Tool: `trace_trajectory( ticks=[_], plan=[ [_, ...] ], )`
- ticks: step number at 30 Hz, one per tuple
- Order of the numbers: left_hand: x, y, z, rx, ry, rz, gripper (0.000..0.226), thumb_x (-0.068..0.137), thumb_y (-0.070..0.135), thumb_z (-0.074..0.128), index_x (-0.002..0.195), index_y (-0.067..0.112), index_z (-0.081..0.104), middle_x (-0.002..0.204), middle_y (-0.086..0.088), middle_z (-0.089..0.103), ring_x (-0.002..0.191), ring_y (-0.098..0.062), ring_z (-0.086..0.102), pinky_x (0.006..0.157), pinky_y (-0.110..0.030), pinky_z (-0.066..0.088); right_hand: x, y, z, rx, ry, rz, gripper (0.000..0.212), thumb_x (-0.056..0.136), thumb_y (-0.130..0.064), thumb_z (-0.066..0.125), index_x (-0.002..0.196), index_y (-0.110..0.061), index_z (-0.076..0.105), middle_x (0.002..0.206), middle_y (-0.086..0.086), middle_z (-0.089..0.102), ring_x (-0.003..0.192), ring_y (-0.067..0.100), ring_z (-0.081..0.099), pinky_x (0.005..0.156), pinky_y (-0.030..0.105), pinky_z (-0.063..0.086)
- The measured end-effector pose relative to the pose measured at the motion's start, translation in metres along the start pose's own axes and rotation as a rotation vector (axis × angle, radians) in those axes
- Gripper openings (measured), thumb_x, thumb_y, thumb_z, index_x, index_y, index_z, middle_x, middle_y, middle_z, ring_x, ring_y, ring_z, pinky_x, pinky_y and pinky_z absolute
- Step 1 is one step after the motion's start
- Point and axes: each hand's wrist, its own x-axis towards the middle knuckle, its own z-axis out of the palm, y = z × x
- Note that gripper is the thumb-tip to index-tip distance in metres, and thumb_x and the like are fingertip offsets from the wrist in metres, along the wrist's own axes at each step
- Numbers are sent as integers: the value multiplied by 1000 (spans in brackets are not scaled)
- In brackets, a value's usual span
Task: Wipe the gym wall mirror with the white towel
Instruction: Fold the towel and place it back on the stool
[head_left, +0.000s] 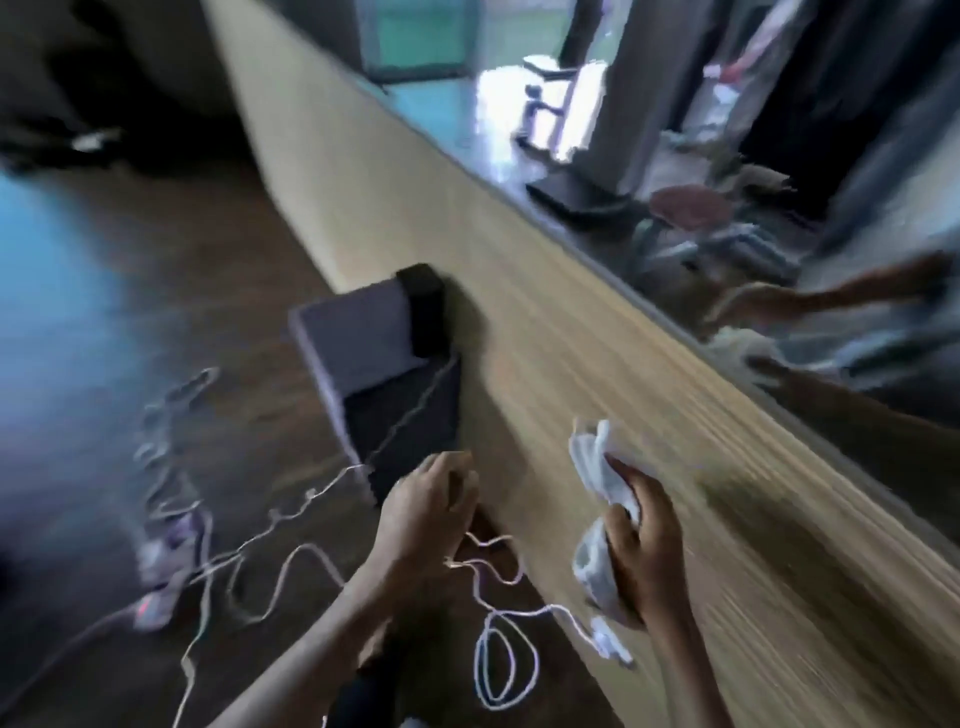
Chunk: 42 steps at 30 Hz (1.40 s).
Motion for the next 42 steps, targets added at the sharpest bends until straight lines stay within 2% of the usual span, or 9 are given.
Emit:
trace_trajectory(
  ticks=[3,5,9,15,20,23,28,36,42],
  plan=[
    [-9,-56,-39,94,38,-157,49,92,51,32,115,23,63,116,3,67,108,-23,63,84,-33,46,16,-25,70,126,-229,-18,43,79,-29,41,116,-25,62,117,-10,66,109,13,60,98,16,40],
    [-15,-86,-62,56,107,-294,33,99,39,46,118,19,65,118,1,68,109,-26,63,88,-38,48,25,-47,113,201,-371,-33,43,78,-27,42,116,-34,62,118,-23,66,112,1,59,98,16,41],
    [-19,-132,-99,-21,188,-440,36,95,45,50,117,20,66,116,1,69,107,-23,65,89,-39,49,39,-85,190,223,-637,-75,52,78,-21,45,125,-30,64,124,-14,66,120,8,58,102,24,42],
    [8,-183,-148,-102,285,-533,28,97,41,56,117,24,66,115,6,69,102,-15,67,88,-36,51,69,-141,268,168,-800,-104,56,75,-13,48,117,-49,56,120,-26,60,113,-13,51,97,7,34],
    [46,-226,-190,-139,312,-559,37,95,45,52,115,18,67,109,2,71,102,-20,67,87,-36,51,111,-167,318,153,-813,-60,54,78,-15,48,129,-28,63,125,-15,64,120,5,56,105,24,40],
    [70,-248,-211,-137,331,-560,28,98,34,58,119,18,66,116,1,70,107,-20,66,91,-35,51,130,-184,347,140,-822,-17,53,80,-17,48,130,-27,62,124,-13,65,116,4,58,103,26,44],
    [108,-272,-239,-119,326,-556,32,98,36,57,125,20,64,121,3,68,109,-20,66,93,-35,50,147,-199,400,128,-873,6,54,81,-19,48,133,-26,62,119,-13,66,110,10,60,99,33,48],
    [209,-302,-282,-24,264,-471,33,100,40,53,126,23,62,125,7,66,108,-16,65,93,-34,49,204,-204,473,207,-801,71,50,80,-21,48,125,-39,59,115,-10,68,98,5,62,85,17,45],
    [315,-304,-316,43,231,-362,32,100,40,53,127,24,61,124,9,66,107,-14,65,89,-30,48,279,-208,515,317,-640,77,43,86,-17,49,121,-36,62,117,-9,69,103,6,64,88,22,50]
  ],
)
